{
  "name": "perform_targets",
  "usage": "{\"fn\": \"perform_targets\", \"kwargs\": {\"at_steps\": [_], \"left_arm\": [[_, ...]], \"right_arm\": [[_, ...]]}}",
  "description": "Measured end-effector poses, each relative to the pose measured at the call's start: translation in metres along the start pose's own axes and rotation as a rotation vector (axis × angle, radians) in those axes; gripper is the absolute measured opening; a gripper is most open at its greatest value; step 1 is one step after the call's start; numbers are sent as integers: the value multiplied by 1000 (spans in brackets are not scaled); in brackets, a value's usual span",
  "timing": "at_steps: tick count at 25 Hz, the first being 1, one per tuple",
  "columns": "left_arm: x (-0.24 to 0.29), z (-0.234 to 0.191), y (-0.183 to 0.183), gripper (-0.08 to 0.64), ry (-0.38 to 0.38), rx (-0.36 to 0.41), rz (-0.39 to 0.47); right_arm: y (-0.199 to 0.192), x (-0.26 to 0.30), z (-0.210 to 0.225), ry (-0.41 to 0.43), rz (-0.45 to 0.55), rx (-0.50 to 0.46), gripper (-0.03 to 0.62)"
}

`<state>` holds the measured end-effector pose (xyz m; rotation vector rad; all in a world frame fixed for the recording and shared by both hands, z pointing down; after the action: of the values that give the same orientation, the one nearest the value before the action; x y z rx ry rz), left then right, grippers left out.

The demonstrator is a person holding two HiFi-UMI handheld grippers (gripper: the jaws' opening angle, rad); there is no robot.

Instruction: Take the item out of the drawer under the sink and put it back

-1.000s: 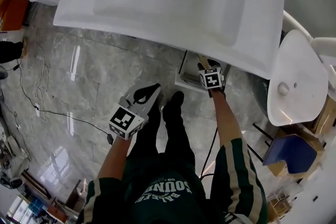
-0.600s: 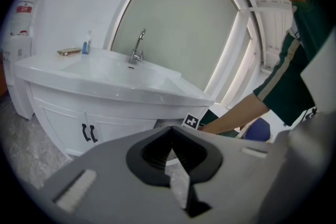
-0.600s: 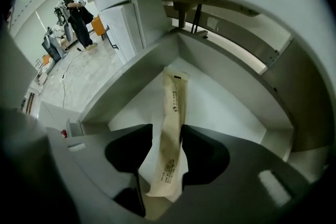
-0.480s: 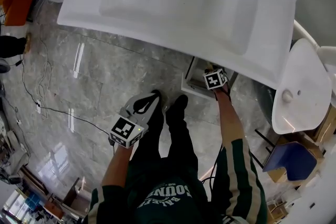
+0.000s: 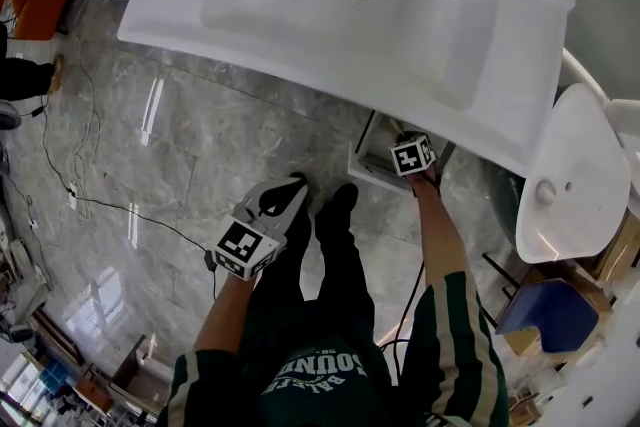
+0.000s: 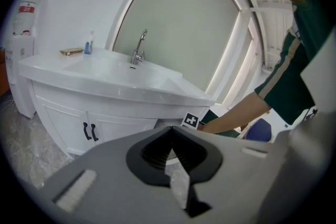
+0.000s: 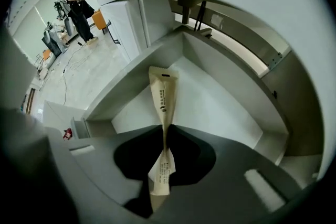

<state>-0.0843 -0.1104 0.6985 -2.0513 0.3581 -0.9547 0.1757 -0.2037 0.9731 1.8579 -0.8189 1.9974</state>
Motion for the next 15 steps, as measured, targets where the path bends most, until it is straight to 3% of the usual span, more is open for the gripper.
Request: {"fn": "perform_targets", "kwargs": {"at_steps": [4,15], "left_arm": [[2,5,-2,49,-6,6,-4],[-10,21,12,49,-26,-4,28]], "right_arm": [[1,-10,0,-15,1,-47,34],[-3,-59,-9,-37,23,-64,33]]}}
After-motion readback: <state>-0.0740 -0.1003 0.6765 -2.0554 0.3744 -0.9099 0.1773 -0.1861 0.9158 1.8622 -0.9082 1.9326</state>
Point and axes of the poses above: the fingertips, and each gripper's own axes: x forward along the fingers, z to its right, y out of its top, the point moved 3 cm from there along -x, backward along the fingers, and after that the axes turned 1 degree about -x, right-handed, at the moved point
